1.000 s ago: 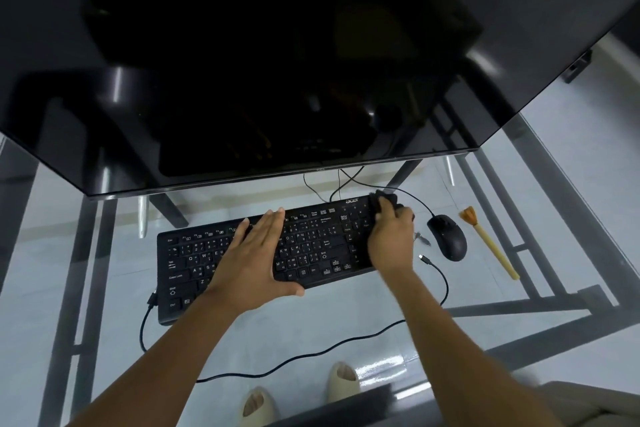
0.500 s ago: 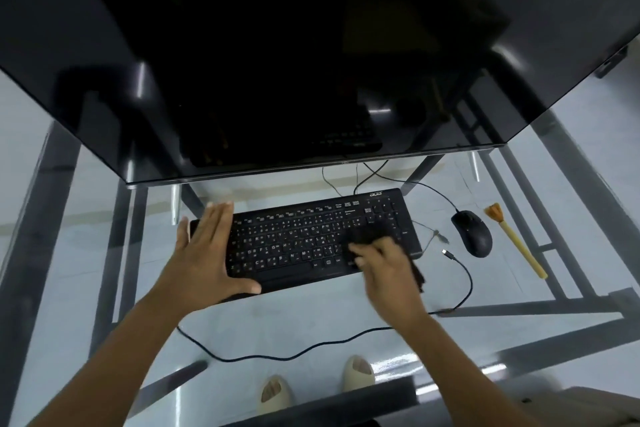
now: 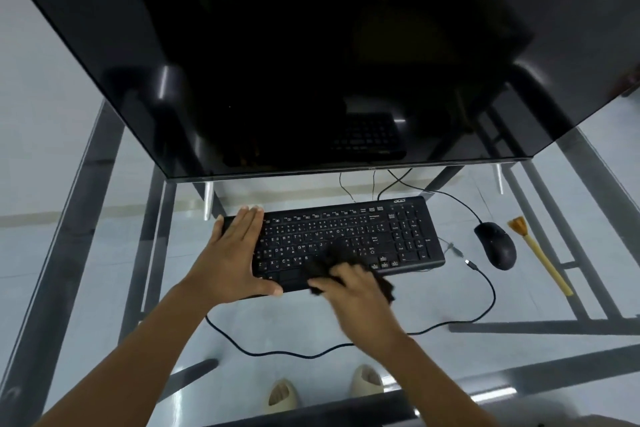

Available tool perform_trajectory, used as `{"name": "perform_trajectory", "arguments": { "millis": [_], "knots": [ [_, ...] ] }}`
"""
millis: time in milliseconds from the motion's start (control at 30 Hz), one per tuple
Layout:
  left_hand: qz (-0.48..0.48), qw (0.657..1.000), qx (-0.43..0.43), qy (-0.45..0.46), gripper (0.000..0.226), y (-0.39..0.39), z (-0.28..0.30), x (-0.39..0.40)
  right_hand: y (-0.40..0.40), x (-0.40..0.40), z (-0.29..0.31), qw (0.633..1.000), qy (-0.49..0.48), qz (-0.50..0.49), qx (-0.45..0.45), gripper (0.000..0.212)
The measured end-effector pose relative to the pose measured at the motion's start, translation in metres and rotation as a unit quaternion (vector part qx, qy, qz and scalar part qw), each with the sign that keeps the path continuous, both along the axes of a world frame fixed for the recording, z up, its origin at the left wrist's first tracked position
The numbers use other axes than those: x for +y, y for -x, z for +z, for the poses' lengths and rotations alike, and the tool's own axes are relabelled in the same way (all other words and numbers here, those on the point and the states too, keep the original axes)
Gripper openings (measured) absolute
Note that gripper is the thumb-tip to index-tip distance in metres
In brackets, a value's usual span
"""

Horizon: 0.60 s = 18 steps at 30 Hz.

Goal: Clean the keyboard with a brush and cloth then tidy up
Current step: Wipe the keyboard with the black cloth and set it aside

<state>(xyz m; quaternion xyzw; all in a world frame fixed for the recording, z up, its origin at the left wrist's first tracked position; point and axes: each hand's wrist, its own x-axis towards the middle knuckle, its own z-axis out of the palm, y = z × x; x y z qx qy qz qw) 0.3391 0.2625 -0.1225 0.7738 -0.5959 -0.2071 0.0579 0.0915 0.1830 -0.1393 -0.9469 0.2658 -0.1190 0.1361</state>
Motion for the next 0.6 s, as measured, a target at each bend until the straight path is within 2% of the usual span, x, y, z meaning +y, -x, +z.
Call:
{"name": "perform_trajectory", "arguments": {
  "millis": [67, 133, 200, 233, 300, 333, 400, 433, 467, 500, 533, 600],
  "knots": [
    [-0.010, 1.000, 0.008, 0.000, 0.140, -0.001, 0.002, 0.000, -0.017, -0.013, 0.003, 1.000, 0.010, -0.014, 0.008, 0.055],
    [-0.006, 0.999, 0.031, -0.009, 0.141, -0.005, 0.005, 0.005, -0.016, -0.047, 0.005, 0.988, -0.013, -0.154, -0.012, 0.052],
    [0.030, 0.998, 0.060, -0.008, 0.145, -0.013, 0.006, 0.013, -0.011, -0.075, 0.008, 0.950, -0.041, -0.308, -0.030, 0.039],
    [0.044, 0.996, 0.071, -0.006, 0.146, -0.015, 0.005, 0.016, -0.014, -0.077, 0.011, 0.934, -0.060, -0.352, -0.026, 0.036],
    [0.052, 0.994, 0.092, -0.002, 0.147, -0.017, 0.004, 0.019, -0.035, -0.057, 0.012, 0.940, -0.061, -0.333, -0.037, 0.034],
    [0.050, 0.994, 0.102, -0.003, 0.147, -0.017, 0.004, 0.019, -0.048, -0.039, 0.011, 0.958, -0.055, -0.278, -0.038, 0.034],
    [0.044, 0.993, 0.113, -0.004, 0.146, -0.017, 0.005, 0.019, -0.062, -0.006, 0.011, 0.993, -0.036, -0.109, -0.019, 0.037],
    [0.041, 0.993, 0.113, -0.005, 0.145, -0.018, 0.006, 0.019, -0.063, -0.005, 0.011, 0.999, -0.027, -0.039, -0.004, 0.038],
    [0.040, 0.993, 0.112, -0.006, 0.144, -0.021, 0.007, 0.021, -0.060, -0.018, 0.011, 1.000, -0.023, -0.015, -0.004, 0.038],
    [0.041, 0.993, 0.112, -0.007, 0.143, -0.023, 0.007, 0.022, -0.055, -0.036, 0.010, 0.999, -0.021, -0.043, -0.012, 0.037],
    [0.042, 0.993, 0.112, -0.007, 0.142, -0.024, 0.008, 0.024, -0.049, -0.055, 0.011, 0.993, -0.019, -0.112, -0.027, 0.035],
    [0.045, 0.992, 0.118, -0.006, 0.142, -0.025, 0.010, 0.025, -0.040, -0.082, 0.012, 0.959, -0.035, -0.277, -0.044, 0.032]
  ]
}}
